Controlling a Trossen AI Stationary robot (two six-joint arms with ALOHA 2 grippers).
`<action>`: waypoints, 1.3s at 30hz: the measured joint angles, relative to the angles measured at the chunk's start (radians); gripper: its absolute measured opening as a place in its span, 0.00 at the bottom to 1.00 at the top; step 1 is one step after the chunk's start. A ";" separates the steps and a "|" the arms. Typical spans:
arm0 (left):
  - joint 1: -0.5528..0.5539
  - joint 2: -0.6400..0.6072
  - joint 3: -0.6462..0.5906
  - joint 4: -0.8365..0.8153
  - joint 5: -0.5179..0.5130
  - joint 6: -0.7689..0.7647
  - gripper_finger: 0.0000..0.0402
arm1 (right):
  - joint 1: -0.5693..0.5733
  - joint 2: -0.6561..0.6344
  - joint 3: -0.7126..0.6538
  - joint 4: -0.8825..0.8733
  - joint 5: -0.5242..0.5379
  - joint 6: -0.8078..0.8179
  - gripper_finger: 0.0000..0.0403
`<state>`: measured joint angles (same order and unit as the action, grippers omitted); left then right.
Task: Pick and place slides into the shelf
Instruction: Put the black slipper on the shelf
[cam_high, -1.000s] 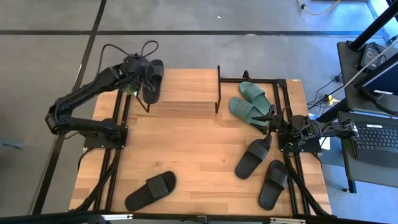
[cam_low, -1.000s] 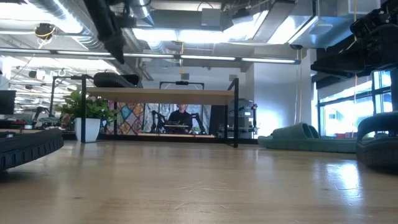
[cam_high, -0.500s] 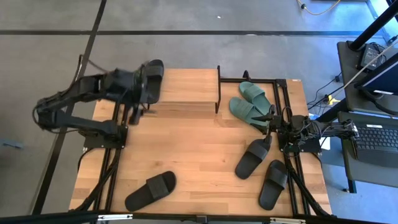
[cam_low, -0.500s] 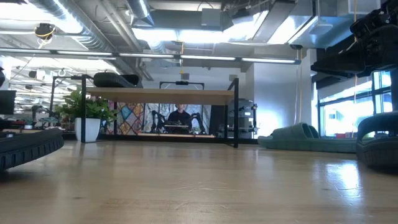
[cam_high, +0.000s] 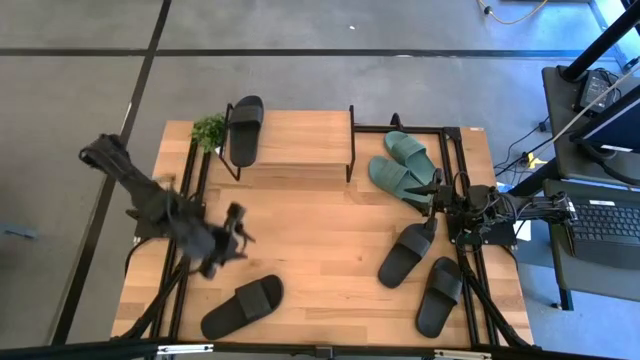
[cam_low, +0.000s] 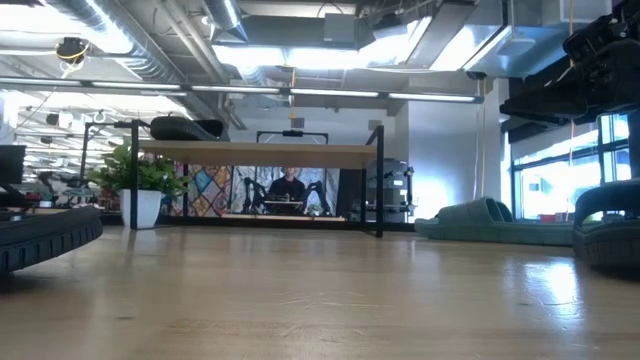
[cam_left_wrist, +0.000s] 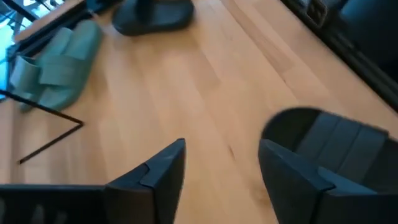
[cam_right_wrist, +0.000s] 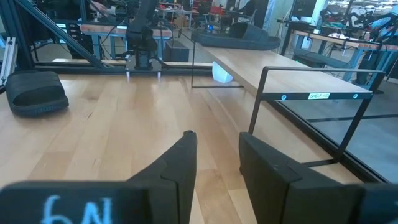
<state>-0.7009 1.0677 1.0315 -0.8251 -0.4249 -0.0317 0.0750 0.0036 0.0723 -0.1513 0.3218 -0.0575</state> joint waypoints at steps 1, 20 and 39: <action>-0.041 0.027 -0.012 0.021 -0.027 -0.026 0.48 | 0.000 0.000 0.000 0.000 0.000 0.000 0.30; -0.388 0.557 -0.031 0.249 -0.198 -0.505 0.48 | 0.000 0.000 0.000 0.004 0.000 0.027 0.30; -0.366 0.605 -0.030 0.114 -0.164 -0.479 0.48 | 0.000 0.000 0.000 0.013 0.000 0.054 0.30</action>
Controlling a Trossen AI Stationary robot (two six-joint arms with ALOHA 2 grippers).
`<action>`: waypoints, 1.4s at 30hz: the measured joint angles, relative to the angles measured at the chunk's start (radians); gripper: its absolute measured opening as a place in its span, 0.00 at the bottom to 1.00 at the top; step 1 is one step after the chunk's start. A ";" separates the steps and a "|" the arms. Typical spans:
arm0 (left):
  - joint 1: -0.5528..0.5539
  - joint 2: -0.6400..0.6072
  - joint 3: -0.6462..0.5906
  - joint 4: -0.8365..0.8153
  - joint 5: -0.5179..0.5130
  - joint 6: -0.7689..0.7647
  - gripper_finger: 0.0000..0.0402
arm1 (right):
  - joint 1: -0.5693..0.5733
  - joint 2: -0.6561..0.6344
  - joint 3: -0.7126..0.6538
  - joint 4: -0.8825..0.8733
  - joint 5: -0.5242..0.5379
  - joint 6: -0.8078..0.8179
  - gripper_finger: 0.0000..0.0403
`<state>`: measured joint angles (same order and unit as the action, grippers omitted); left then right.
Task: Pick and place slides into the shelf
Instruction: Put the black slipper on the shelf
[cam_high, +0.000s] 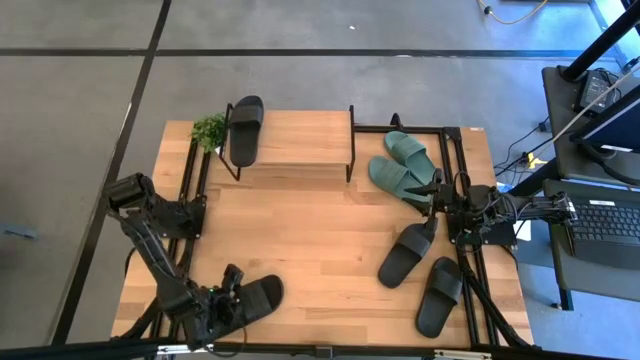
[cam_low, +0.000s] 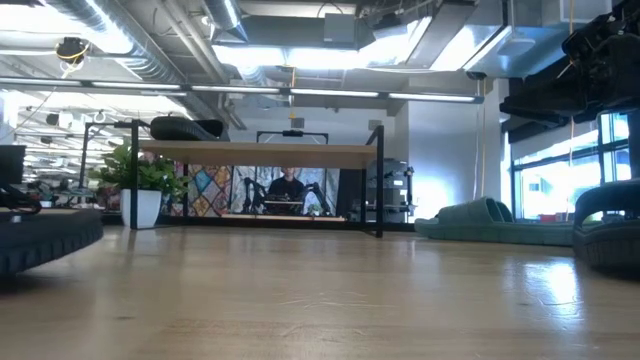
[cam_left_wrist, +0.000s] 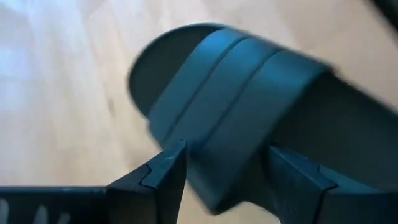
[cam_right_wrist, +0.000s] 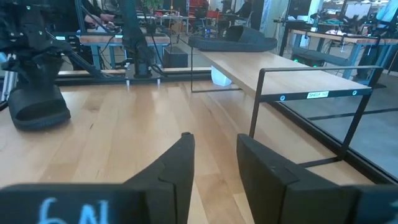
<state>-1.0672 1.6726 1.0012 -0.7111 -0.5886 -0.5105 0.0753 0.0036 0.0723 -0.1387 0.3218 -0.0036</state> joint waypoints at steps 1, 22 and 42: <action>0.009 0.006 0.000 0.001 -0.005 0.027 0.48 | 0.000 0.000 0.000 0.000 0.000 0.000 0.30; 0.052 0.083 0.000 0.030 -0.076 0.069 0.48 | 0.000 0.000 0.000 -0.001 0.000 0.001 0.30; 0.053 0.085 -0.002 0.032 -0.096 0.206 0.48 | 0.000 0.000 0.000 -0.001 0.000 0.029 0.30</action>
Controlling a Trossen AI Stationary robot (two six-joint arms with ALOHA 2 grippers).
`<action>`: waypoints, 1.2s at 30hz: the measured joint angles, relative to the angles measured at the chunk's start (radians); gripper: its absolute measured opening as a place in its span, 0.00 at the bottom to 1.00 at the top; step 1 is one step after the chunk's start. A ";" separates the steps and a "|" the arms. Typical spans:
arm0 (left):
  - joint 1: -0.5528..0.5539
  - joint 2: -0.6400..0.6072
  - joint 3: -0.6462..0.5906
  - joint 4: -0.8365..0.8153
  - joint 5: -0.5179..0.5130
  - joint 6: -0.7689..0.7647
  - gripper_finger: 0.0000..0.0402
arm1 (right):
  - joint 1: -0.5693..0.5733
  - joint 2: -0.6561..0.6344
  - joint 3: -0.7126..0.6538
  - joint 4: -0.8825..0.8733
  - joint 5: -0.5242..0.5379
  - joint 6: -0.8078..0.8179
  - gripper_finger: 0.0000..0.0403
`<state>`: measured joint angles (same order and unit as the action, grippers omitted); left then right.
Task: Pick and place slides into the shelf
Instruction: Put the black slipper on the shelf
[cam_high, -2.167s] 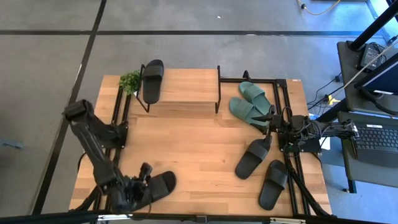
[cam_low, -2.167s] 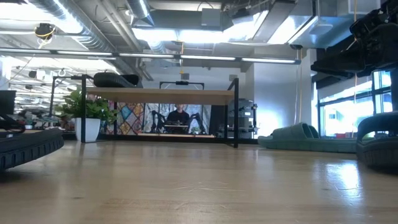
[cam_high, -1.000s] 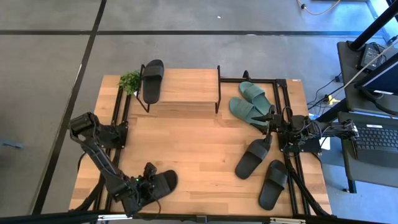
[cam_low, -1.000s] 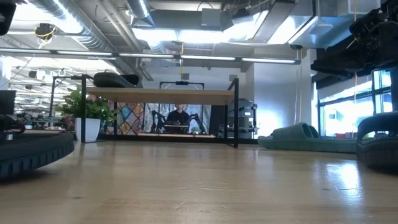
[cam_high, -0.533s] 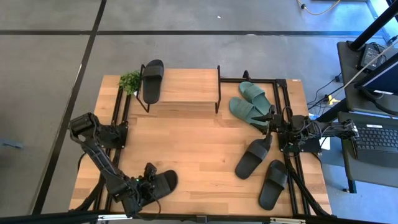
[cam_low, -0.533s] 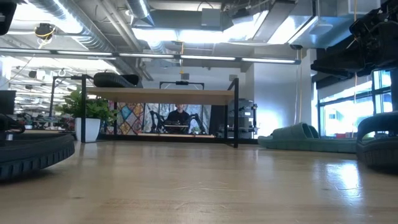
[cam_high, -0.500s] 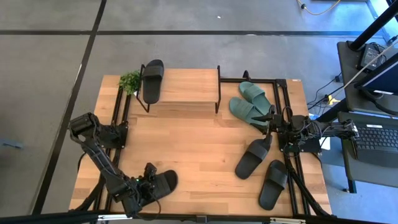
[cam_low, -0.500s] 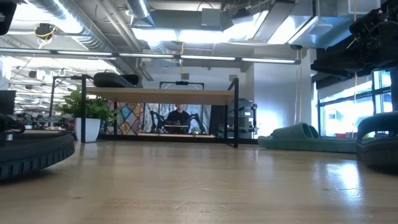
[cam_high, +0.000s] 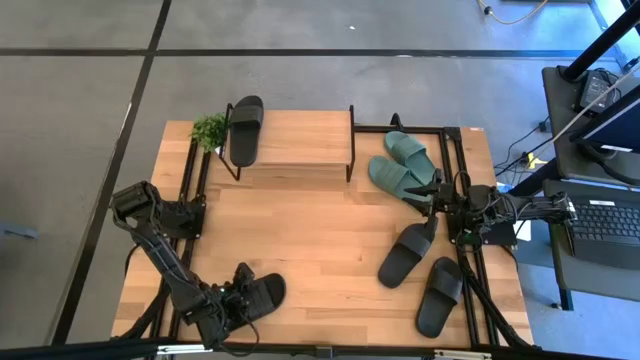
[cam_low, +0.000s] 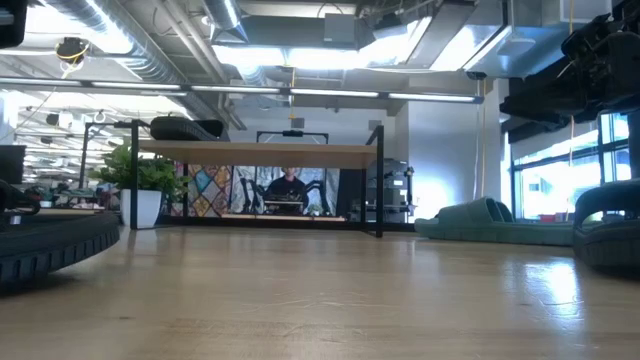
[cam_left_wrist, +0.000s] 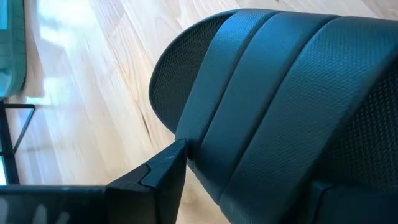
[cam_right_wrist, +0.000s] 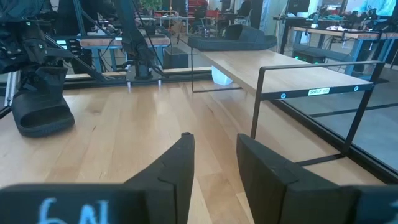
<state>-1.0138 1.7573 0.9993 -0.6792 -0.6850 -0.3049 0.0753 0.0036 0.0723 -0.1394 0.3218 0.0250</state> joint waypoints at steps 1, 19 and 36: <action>0.000 0.000 0.000 0.000 -0.001 0.000 0.48 | 0.000 0.000 0.000 0.000 0.000 0.001 0.30; 0.004 0.000 0.000 0.004 -0.022 -0.005 0.26 | 0.000 0.000 0.000 0.000 0.000 0.023 0.30; 0.162 -0.003 0.189 -0.347 -0.212 -0.352 0.02 | 0.000 0.000 0.000 -0.005 0.000 0.019 0.30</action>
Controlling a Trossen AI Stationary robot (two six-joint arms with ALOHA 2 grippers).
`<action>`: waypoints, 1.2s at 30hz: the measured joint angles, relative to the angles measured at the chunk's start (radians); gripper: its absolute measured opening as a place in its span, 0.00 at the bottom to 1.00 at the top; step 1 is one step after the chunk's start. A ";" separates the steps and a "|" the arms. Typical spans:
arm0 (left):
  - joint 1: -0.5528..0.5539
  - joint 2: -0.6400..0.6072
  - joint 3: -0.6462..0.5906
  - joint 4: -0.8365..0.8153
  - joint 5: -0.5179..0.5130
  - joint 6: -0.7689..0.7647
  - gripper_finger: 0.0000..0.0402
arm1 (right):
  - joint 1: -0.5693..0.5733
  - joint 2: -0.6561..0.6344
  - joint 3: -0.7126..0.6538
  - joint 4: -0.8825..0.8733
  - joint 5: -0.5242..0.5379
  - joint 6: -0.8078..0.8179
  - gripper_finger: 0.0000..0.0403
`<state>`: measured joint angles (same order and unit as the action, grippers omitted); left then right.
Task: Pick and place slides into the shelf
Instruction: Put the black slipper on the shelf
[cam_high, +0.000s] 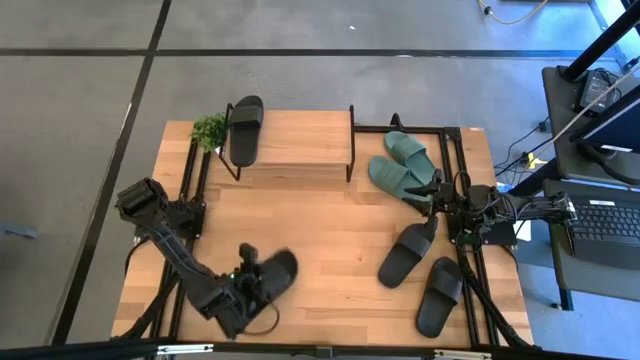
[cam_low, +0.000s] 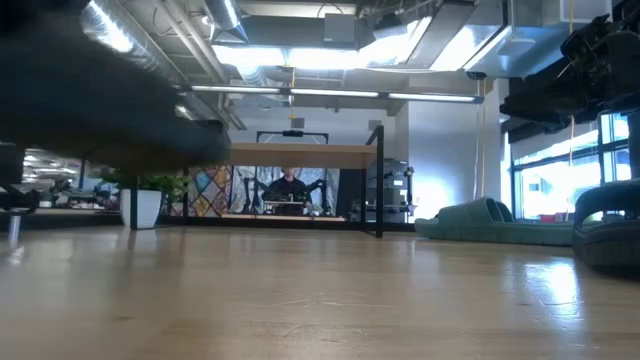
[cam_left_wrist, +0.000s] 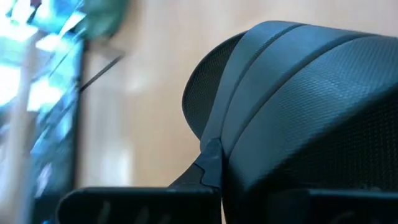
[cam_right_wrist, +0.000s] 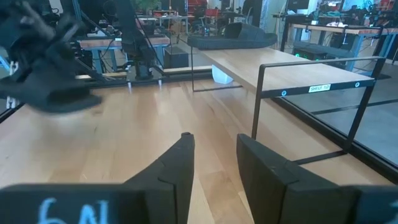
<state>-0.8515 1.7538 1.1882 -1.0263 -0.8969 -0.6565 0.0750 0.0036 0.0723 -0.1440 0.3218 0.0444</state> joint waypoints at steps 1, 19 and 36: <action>0.020 0.000 0.038 -0.097 -0.020 -0.063 0.02 | 0.000 0.000 0.000 0.001 0.000 0.000 0.30; 0.705 -0.148 0.521 -0.476 -0.120 0.262 0.01 | 0.000 0.000 0.000 0.003 0.000 -0.030 0.30; 1.261 -0.172 0.443 0.098 0.143 0.877 0.01 | -0.001 0.001 0.000 -0.003 0.000 -0.045 0.30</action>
<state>0.4091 1.5822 1.6314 -0.9282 -0.7536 0.2201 0.0742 0.0044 0.0723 -0.1466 0.3218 -0.0010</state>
